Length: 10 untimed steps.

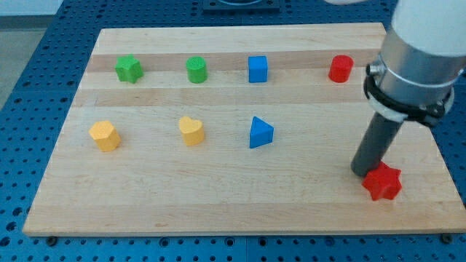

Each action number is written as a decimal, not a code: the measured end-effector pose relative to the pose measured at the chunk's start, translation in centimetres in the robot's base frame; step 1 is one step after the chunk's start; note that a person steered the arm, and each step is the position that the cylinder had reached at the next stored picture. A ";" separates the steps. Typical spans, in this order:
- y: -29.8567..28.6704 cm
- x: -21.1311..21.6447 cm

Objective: Slightly push the red circle to the top right of the blue triangle

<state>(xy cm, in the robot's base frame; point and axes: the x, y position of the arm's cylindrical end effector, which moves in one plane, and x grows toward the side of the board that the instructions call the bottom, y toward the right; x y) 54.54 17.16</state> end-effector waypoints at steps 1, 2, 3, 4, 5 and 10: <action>0.3 -2.7; 4.0 -4.4; 10.3 -4.6; 14.3 -9.9; 14.7 -18.4; -2.6 -16.9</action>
<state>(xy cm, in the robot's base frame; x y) 37.62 14.55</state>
